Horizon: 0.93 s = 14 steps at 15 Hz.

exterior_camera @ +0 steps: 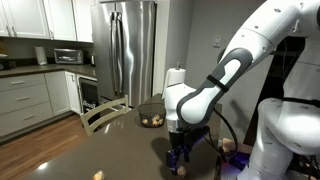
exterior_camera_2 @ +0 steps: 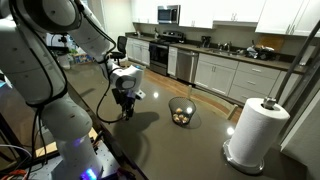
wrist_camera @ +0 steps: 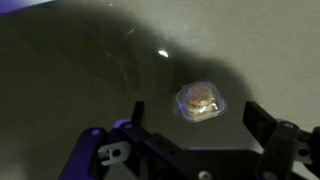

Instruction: Move a packet from the counter to the basket

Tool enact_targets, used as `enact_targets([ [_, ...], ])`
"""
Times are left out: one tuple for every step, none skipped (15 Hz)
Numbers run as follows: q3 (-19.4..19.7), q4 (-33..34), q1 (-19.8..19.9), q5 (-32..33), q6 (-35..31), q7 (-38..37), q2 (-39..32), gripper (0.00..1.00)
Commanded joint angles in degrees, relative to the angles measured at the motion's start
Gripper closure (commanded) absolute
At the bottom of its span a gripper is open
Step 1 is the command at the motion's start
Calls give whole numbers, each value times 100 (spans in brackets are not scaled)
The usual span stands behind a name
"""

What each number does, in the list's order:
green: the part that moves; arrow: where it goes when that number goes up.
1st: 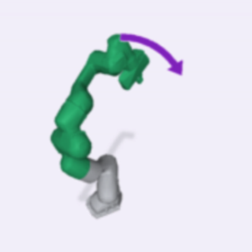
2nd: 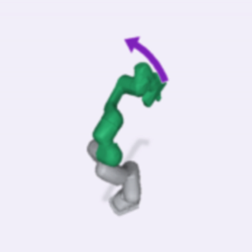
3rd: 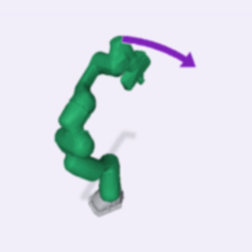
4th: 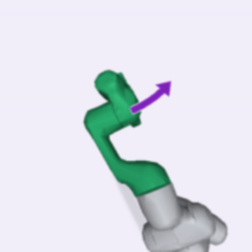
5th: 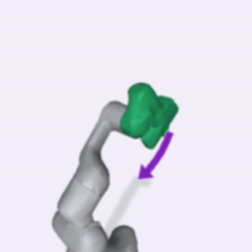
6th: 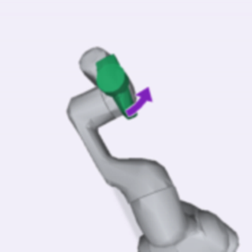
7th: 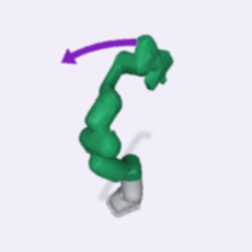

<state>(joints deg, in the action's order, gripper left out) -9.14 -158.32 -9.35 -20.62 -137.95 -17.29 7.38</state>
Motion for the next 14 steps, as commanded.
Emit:
enact_targets([
  [-13,-49,-32,-36,-299,223,-132,26],
  [-15,-31,-30,-31,-288,206,-149,32],
  [-14,-5,-23,-14,-242,182,-171,40],
  [-13,17,-18,-8,-199,158,-189,46],
  [-14,38,-16,3,-149,134,-196,53],
  [-11,58,-16,-3,-101,140,-206,59],
  [-13,80,-15,-1,-56,111,-211,67],
  [-16,94,-10,19,-37,68,-217,73],
  [-16,121,-9,23,11,46,-227,78],
  [-16,152,-8,25,79,27,-230,85],
  [-23,185,-7,39,139,-28,-234,90],
  [-29,215,-10,44,221,-67,-228,87],
  [-38,245,-12,58,298,-109,-220,87],
  [-48,276,-15,65,380,-148,-209,89],
])
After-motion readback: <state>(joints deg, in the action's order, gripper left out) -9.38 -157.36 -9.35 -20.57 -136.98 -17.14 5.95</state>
